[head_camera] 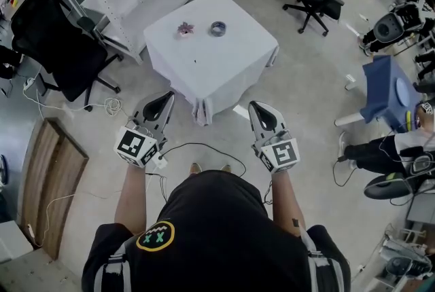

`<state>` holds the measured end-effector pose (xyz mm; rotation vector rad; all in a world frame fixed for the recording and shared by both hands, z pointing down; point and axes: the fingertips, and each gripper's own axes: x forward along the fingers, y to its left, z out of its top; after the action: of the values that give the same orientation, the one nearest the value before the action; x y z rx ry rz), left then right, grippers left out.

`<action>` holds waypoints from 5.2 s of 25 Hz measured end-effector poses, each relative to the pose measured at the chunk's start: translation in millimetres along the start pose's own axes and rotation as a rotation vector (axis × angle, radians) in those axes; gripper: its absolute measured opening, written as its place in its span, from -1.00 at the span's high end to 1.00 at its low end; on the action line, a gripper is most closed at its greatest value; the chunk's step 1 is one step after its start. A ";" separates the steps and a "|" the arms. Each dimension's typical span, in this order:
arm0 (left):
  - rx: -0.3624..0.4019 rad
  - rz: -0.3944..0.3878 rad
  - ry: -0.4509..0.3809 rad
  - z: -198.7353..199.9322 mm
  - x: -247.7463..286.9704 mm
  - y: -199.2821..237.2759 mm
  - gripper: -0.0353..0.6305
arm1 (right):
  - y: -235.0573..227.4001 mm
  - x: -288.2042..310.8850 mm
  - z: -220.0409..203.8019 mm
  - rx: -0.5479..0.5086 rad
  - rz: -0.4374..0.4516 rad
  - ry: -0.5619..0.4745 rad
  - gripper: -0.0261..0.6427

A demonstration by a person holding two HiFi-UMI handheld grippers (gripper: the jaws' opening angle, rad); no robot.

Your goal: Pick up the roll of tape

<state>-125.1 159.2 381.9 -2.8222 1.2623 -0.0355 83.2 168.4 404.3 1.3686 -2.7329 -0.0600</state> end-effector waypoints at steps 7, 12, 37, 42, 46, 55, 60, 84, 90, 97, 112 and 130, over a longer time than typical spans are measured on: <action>-0.001 -0.003 0.000 1.0 1.5 -1.5 0.85 | 0.0 -0.4 -2.5 0.037 0.022 0.003 0.51; -0.003 0.000 0.000 1.6 2.0 -3.2 0.85 | 0.8 -1.3 -2.6 0.044 0.038 0.002 0.15; 0.012 -0.008 0.012 1.9 3.3 -10.1 0.85 | 0.7 -4.8 6.1 -0.002 0.034 -0.019 -0.87; 0.016 -0.007 0.012 3.6 8.8 -19.4 0.85 | -6.9 -12.2 2.8 0.005 0.037 -0.019 -0.87; 0.026 0.006 0.016 7.5 12.5 -30.6 0.85 | -15.5 -23.0 -0.5 0.022 0.044 -0.022 -0.87; 0.057 0.035 0.024 13.6 29.7 -65.5 0.85 | -42.1 -48.2 -8.0 0.012 0.088 -0.016 -0.87; 0.059 0.036 0.030 11.5 39.3 -73.8 0.85 | -52.7 -51.3 -15.8 0.024 0.087 -0.019 -0.87; -0.002 -0.009 0.021 -27.8 163.0 67.5 0.85 | -128.2 110.4 -40.0 0.029 0.066 0.041 -0.87; -0.019 -0.040 0.024 -27.7 195.5 120.5 0.85 | -145.7 168.7 -33.1 0.036 0.055 0.067 -0.87; -0.043 -0.064 0.029 -39.9 223.7 170.3 0.85 | -156.5 226.5 -39.5 0.025 0.062 0.104 -0.87; -0.081 -0.096 0.041 -56.3 264.3 240.6 0.85 | -172.8 321.7 -45.5 0.009 0.084 0.161 -0.87; -0.064 0.021 0.080 -58.6 313.0 265.2 0.85 | -203.0 429.8 -129.6 -0.159 0.419 0.373 -0.87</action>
<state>-116.3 -252.7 426.1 -2.8887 1.3320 -0.1104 0.8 -297.0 543.4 0.6670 -2.5636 0.0066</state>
